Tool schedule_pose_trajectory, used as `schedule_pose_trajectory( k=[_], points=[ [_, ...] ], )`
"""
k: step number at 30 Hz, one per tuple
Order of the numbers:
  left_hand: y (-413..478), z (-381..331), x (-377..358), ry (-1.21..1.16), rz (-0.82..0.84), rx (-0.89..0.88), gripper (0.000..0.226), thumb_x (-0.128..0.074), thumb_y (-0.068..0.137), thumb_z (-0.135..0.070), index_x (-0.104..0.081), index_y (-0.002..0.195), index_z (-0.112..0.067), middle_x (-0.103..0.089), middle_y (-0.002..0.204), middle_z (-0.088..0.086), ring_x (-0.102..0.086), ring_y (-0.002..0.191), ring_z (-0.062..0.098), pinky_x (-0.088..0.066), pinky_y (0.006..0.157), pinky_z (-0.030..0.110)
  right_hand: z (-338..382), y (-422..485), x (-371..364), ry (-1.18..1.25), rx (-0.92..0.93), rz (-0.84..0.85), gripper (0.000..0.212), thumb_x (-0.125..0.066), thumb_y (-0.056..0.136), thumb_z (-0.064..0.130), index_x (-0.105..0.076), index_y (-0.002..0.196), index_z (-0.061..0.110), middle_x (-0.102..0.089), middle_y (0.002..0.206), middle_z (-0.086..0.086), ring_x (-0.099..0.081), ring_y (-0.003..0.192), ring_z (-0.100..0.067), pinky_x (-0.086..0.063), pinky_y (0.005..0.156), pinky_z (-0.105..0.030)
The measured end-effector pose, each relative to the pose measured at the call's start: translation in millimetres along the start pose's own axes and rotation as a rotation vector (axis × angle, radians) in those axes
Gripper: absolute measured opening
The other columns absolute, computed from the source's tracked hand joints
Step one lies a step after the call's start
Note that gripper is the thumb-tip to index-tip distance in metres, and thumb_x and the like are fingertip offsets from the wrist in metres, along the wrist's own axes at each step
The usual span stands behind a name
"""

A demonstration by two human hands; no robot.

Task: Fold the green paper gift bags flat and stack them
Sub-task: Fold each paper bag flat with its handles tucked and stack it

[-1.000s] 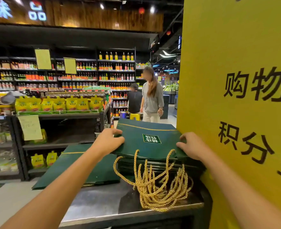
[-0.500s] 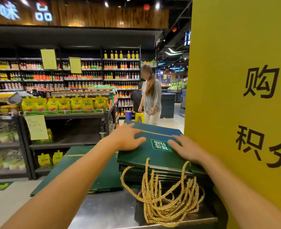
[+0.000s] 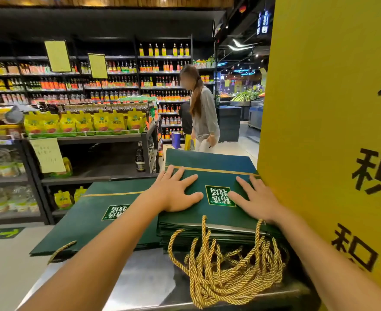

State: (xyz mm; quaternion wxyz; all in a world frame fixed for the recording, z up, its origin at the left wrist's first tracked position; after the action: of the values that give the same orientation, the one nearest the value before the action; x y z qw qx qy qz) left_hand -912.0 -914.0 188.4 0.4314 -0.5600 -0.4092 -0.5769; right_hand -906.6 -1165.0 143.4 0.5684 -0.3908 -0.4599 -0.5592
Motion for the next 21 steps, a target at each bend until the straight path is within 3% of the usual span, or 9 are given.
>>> schedule_pose_trajectory(
  k=[8,11,14,17,21],
  points=[
    [-10,-2,11,-0.093,-0.050,-0.011,0.072,-0.031,0.098,-0.071,-0.013,0.161,-0.040,-0.001,0.171,0.006,0.009,0.156,0.033,0.002,0.125,0.052,8,-7,20,-0.056,0.002,0.023,0.085,-0.017,0.090,0.081,-0.005,0.161,0.038,0.003,0.170,-0.009,0.003,0.157,-0.028,-0.003,0.126,-0.046],
    [-22,-2,29,-0.249,-0.155,-0.073,0.060,-0.047,0.101,-0.054,-0.040,0.154,-0.026,-0.031,0.163,0.009,-0.021,0.152,0.031,-0.019,0.123,0.042,17,-13,43,-0.069,0.027,0.025,0.079,-0.027,0.096,0.074,-0.023,0.160,0.028,-0.023,0.166,-0.011,-0.023,0.152,-0.029,-0.022,0.121,-0.042],
    [-42,9,50,-0.328,-0.304,-0.094,0.035,-0.054,0.101,-0.037,-0.066,0.129,-0.018,-0.062,0.133,0.005,-0.056,0.124,0.024,-0.043,0.104,0.033,37,-19,68,-0.158,0.114,-0.058,0.051,-0.043,0.101,0.053,-0.060,0.131,0.016,-0.062,0.134,-0.010,-0.058,0.118,-0.027,-0.048,0.100,-0.040],
    [-67,28,60,-0.293,-0.364,-0.036,0.029,-0.053,0.102,-0.034,-0.071,0.117,-0.018,-0.065,0.112,0.000,-0.063,0.104,0.023,-0.050,0.089,0.033,73,-25,84,-0.217,0.177,-0.118,0.036,-0.048,0.097,0.046,-0.067,0.115,0.021,-0.067,0.121,-0.007,-0.061,0.109,-0.029,-0.053,0.092,-0.047],
    [-105,68,57,-0.255,-0.350,0.071,0.027,-0.053,0.101,-0.034,-0.071,0.116,-0.021,-0.070,0.121,-0.001,-0.065,0.112,0.022,-0.053,0.095,0.038,146,-36,93,-0.177,0.348,-0.144,0.034,-0.048,0.098,0.047,-0.068,0.114,0.024,-0.070,0.115,-0.005,-0.060,0.102,-0.028,-0.055,0.087,-0.046]
  ],
)
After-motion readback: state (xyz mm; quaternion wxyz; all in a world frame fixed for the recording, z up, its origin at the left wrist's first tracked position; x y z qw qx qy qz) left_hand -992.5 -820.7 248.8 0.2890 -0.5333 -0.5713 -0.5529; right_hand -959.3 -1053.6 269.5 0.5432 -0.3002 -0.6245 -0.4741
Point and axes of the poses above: each hand's wrist, its own y-axis towards the middle knuckle, its own x-axis out of the back of the hand, z = x × y, the point moved 2 cm from there along y, towards the middle knuckle
